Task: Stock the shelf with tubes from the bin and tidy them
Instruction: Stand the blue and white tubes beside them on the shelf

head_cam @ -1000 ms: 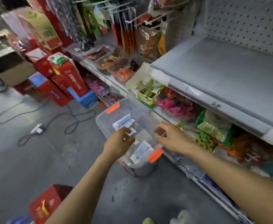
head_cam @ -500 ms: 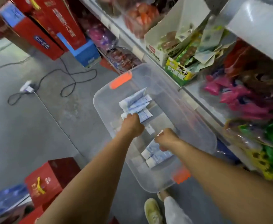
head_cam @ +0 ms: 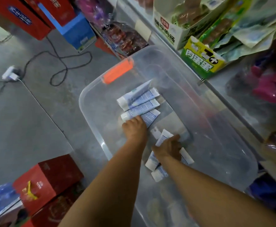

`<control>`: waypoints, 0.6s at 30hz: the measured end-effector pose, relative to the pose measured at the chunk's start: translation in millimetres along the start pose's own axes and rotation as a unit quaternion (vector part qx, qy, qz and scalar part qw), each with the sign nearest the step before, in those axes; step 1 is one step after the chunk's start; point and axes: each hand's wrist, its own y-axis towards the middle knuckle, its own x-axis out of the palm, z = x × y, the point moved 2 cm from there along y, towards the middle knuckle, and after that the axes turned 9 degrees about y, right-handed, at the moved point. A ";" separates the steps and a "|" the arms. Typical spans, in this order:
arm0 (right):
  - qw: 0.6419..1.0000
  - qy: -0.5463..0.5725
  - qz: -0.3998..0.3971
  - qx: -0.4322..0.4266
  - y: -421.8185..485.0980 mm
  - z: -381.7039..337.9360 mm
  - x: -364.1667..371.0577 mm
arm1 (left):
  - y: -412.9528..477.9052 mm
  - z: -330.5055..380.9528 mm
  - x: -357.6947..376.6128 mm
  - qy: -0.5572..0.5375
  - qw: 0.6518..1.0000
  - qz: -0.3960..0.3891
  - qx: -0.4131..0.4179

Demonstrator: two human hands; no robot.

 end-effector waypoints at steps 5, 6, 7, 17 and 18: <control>1.000 0.002 -0.009 -0.018 4.5 1.4 -9.8 | -6.2 9.2 -1.2 -0.042 0.998 -0.038 0.018; 0.999 0.015 -0.012 -0.030 2.4 0.4 -13.3 | -9.5 9.5 -5.5 -0.065 0.996 -0.060 0.029; 0.998 0.032 -0.018 -0.046 -0.8 -0.9 -18.3 | -13.6 9.4 -11.0 -0.092 0.992 -0.078 0.039; 0.929 0.340 -0.108 -0.094 -79.9 -4.7 -107.5 | -113.8 -8.1 -82.9 -0.571 0.800 -0.173 -0.066; 0.926 0.346 -0.112 -0.103 -94.0 -1.1 -118.1 | -130.5 -9.5 -88.0 -0.592 0.785 -0.168 -0.066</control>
